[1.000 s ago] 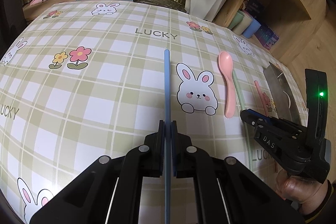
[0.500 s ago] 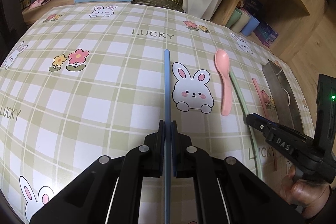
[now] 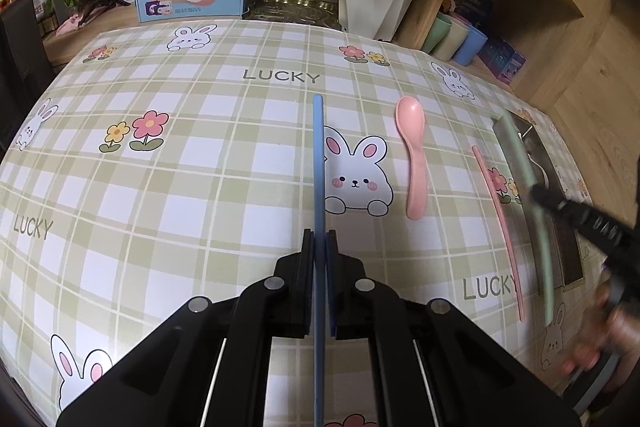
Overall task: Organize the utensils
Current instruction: 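Grasp the green chopstick with the right gripper while the left gripper holds the blue chopstick, then carry the green chopstick into the steel tray and open the right gripper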
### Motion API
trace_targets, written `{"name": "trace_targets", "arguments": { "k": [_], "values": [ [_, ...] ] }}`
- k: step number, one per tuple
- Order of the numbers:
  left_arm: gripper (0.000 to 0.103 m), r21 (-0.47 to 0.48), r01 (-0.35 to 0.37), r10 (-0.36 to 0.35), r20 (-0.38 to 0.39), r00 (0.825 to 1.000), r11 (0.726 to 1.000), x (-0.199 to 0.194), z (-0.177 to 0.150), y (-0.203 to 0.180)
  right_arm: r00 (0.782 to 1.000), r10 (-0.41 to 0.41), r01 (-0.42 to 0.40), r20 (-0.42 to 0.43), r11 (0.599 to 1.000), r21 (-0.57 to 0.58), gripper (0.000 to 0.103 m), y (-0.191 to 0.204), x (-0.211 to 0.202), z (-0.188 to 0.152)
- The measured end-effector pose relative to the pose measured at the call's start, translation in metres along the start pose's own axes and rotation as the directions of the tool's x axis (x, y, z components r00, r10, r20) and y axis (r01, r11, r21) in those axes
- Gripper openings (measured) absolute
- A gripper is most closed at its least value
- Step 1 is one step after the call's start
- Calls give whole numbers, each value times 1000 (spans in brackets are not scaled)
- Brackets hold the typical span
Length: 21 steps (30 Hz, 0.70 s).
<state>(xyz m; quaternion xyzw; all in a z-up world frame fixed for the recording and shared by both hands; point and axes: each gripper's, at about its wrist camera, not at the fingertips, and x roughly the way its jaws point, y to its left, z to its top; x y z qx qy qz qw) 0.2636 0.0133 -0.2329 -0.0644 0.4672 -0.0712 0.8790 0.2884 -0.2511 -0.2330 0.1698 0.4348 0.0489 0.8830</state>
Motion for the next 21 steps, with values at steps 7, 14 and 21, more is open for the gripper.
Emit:
{"name": "trace_targets", "arguments": {
  "k": [7,14,21],
  "values": [
    [6,16,-6,6,-2,1000,1000,-2,-2,-8,991,-129,130,36,991,-16,6,-64,-12,29],
    [6,33,-11,12,-6,1000,999,-2,-1,-14,971,-240,239,-25,971,-17,6,-105,4,35],
    [6,47,-13,13,-10,1000,999,-2,-2,-19,963,-263,262,-51,964,-37,6,-110,12,27]
  ]
}}
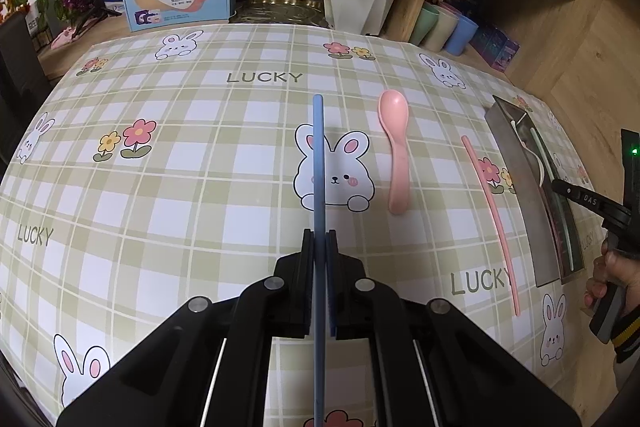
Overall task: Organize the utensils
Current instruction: 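Carry the green chopstick into the steel tray and open the right gripper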
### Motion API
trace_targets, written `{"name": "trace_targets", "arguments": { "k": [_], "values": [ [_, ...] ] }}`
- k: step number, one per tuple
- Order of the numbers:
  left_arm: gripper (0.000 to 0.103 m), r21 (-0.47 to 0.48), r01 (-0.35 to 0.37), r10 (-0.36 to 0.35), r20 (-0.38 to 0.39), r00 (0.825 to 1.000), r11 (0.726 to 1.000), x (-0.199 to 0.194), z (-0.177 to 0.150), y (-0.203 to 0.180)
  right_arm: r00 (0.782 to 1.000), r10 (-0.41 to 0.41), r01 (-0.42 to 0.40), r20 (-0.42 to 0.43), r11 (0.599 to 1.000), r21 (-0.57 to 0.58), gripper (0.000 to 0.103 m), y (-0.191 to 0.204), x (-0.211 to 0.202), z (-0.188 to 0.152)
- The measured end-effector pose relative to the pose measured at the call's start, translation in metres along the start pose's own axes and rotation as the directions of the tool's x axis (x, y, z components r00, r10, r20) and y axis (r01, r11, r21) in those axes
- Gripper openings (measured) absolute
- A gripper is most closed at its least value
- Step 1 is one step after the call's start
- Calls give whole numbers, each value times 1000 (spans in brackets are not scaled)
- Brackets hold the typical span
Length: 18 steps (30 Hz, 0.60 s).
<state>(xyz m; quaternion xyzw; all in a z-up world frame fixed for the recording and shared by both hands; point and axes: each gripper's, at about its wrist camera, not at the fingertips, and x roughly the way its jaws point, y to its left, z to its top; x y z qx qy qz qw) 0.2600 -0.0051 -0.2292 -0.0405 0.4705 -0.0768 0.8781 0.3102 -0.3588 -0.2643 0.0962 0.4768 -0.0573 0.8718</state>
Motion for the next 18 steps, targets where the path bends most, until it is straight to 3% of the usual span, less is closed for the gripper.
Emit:
{"name": "trace_targets", "arguments": {
  "k": [18],
  "values": [
    [6,-7,10,-10,-8,1000,1000,-1,-1,-1,999,-52,52,-12,999,2,8,5,-2,4]
  ]
}}
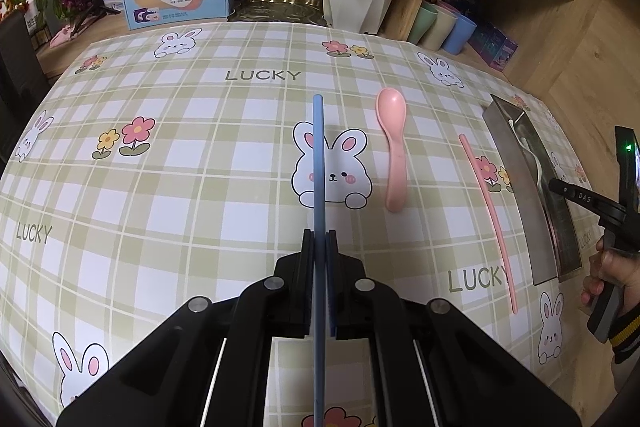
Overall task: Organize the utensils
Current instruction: 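Carry the green chopstick into the steel tray and open the right gripper, then carry the blue chopstick into the steel tray and open the left gripper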
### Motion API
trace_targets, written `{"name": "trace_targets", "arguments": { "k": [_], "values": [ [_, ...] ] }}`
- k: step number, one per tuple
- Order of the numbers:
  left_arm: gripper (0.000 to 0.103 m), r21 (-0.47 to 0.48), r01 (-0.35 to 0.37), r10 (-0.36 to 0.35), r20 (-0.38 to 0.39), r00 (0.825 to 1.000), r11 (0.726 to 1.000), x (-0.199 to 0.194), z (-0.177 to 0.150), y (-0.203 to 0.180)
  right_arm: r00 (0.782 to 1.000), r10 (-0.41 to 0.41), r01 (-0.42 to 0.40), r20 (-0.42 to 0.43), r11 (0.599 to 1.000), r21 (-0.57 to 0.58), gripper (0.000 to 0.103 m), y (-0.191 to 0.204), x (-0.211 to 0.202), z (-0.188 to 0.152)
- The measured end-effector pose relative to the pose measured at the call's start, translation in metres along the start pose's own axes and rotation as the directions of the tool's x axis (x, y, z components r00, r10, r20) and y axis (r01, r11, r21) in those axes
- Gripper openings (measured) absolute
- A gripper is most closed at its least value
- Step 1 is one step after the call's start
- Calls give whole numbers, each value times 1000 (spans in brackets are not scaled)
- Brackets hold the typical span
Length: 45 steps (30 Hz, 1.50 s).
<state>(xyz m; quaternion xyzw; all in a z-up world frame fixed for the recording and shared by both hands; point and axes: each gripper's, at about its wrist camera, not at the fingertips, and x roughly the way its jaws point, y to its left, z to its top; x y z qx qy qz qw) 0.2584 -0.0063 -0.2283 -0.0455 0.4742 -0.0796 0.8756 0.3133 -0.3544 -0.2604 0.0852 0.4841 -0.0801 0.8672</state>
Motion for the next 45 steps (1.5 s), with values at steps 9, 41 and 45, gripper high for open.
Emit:
{"name": "trace_targets", "arguments": {
  "k": [9,41,45],
  "values": [
    [5,21,36,-36,-14,999,999,-2,6,-14,996,35,-36,77,999,13,20,-5,-37,-2],
    [5,15,344,-331,-233,914,939,62,75,-237,980,118,-149,163,970,194,89,-114,-62,-17],
    [5,52,332,-310,-253,917,942,80,75,-266,981,116,-149,152,964,221,89,-126,-55,-21]
  ]
}}
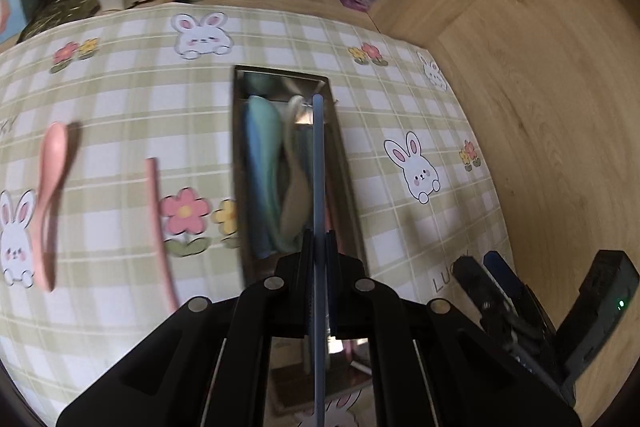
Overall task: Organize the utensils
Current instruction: 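Carry the blue chopstick into the steel tray and open the left gripper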
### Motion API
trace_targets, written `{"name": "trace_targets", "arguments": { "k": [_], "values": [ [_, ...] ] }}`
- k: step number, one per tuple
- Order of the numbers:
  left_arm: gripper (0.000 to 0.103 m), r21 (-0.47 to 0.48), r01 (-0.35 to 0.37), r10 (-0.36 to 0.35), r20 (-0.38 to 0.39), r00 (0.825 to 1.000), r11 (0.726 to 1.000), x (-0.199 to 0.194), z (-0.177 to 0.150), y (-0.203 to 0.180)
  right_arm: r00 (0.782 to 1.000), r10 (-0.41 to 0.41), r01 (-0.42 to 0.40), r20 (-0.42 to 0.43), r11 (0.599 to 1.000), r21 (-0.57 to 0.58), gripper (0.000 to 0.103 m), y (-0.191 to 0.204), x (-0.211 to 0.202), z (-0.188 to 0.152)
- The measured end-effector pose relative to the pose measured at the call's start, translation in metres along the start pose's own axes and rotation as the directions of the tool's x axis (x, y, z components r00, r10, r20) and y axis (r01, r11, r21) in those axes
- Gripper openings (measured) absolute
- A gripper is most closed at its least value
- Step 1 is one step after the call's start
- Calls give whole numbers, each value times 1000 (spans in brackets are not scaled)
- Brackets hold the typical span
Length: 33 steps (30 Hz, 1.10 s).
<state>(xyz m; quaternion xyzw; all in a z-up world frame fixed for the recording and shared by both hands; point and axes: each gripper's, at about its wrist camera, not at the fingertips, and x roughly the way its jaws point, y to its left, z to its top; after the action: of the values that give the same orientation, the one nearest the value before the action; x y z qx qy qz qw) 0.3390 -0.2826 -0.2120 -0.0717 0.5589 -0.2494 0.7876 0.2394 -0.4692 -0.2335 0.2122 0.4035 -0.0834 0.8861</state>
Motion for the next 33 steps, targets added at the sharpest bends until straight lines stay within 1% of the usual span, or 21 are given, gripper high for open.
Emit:
{"name": "trace_targets", "arguments": {
  "k": [5,11,14,16,19,22,24,25,28,30,31,33],
  "values": [
    [6,13,-28,28,-28,999,1000,23,4,-11,1000,-6,6,-3,1000,27,89,-14,3,-1],
    [6,37,-69,70,-33,997,997,37,4,-12,1000,-2,2,3,998,56,89,-23,2,-3],
    [6,32,-84,85,-41,996,996,43,3,-10,1000,-7,7,0,998,65,89,-25,3,-4],
    [6,35,-84,85,-49,995,996,46,2,-9,1000,-7,7,-1,998,68,89,-25,2,-5],
    [6,60,-59,62,-51,997,996,45,1,-10,1000,-5,5,0,997,72,89,-25,0,-6],
    [8,83,-35,39,-46,998,996,38,2,-11,1000,-4,4,-2,997,74,89,-24,-2,-7],
    [14,99,-16,20,-35,999,995,28,3,-11,1000,-2,2,-1,997,77,89,-24,-5,-8],
    [15,117,-5,8,-24,1000,993,21,3,-11,1000,0,-1,1,997,79,89,-23,-7,-9],
    [23,170,6,-8,11,1000,985,2,2,-11,1000,12,-12,3,997,80,89,-21,-10,-10],
    [31,214,17,-31,59,998,977,-21,0,-4,1000,19,-19,1,997,76,89,-17,-12,-11],
    [34,228,25,-44,79,996,973,-29,-1,-1,1000,21,-21,0,997,71,89,-15,-13,-12],
    [42,256,32,-68,132,989,966,-52,-5,12,1000,28,-28,-1,998,63,89,-11,-14,-13]
  ]
}}
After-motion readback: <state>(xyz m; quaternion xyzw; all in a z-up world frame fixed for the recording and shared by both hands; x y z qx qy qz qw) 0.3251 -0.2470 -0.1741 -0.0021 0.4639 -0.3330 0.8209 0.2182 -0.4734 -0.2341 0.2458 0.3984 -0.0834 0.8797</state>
